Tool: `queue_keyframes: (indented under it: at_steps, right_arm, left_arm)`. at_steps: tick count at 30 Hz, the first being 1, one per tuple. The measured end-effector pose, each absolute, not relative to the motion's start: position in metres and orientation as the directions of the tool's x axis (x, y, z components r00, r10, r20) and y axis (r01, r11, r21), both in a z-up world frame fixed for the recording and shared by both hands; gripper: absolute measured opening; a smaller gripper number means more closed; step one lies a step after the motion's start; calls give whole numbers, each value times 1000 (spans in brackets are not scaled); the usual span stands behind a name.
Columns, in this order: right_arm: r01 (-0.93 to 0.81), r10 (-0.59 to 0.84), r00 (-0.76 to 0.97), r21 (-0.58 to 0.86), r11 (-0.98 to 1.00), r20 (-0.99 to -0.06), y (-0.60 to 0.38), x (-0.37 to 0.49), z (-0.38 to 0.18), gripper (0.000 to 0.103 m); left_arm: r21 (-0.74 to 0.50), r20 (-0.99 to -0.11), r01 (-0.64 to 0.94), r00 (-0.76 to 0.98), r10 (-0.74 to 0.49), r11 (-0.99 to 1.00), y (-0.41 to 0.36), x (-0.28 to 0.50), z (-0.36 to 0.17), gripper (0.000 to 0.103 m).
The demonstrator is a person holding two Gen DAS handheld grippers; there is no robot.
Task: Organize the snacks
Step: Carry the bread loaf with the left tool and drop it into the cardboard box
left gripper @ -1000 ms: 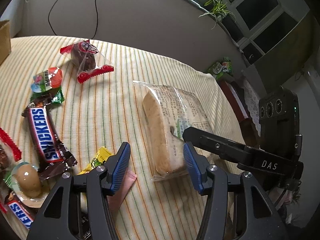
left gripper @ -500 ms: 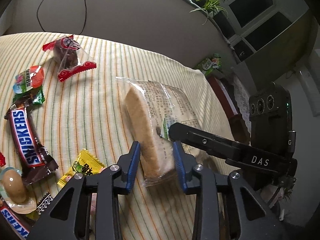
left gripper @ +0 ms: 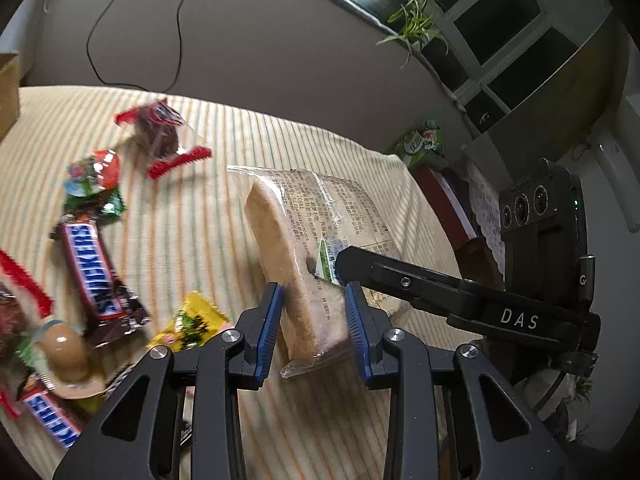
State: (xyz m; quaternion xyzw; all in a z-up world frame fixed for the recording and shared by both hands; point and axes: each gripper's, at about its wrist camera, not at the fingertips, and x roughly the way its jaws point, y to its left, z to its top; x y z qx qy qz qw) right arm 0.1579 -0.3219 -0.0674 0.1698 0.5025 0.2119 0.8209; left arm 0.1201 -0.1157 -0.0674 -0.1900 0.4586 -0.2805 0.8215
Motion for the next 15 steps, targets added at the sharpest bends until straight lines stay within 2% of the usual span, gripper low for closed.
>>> queue_keyframes:
  at_steps: [15]
  right_arm:
    - [-323, 565, 397, 467, 823, -723, -245, 153, -30, 55]
  left_arm:
    - [-544, -600, 223, 571, -560, 809, -37, 91, -43, 30]
